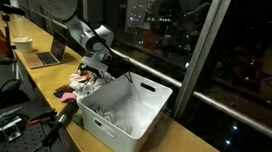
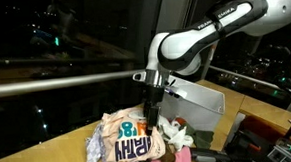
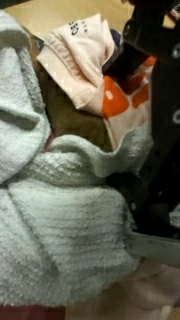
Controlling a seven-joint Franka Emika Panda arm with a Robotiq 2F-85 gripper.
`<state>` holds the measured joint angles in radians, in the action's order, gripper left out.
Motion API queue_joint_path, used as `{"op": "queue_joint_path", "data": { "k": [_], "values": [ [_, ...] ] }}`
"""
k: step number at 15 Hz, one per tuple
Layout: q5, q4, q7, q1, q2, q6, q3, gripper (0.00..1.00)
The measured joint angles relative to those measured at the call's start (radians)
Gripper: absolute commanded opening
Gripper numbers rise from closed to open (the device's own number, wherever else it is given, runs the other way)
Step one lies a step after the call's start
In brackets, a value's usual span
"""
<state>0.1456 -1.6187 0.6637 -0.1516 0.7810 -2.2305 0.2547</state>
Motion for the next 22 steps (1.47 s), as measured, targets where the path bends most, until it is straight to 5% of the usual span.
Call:
{"op": "queue_joint_path", "data": {
  "k": [10, 16, 22],
  "values": [
    [0.0, -0.035, -0.007, 0.061, 0.018, 0.0, 0.0, 0.02],
    [0.005, -0.198, -0.002, 0.142, -0.13, 0.001, 0.002, 0.0],
    [0.068, -0.421, 0.054, 0.176, -0.411, 0.026, 0.012, 0.0]
  ]
}}
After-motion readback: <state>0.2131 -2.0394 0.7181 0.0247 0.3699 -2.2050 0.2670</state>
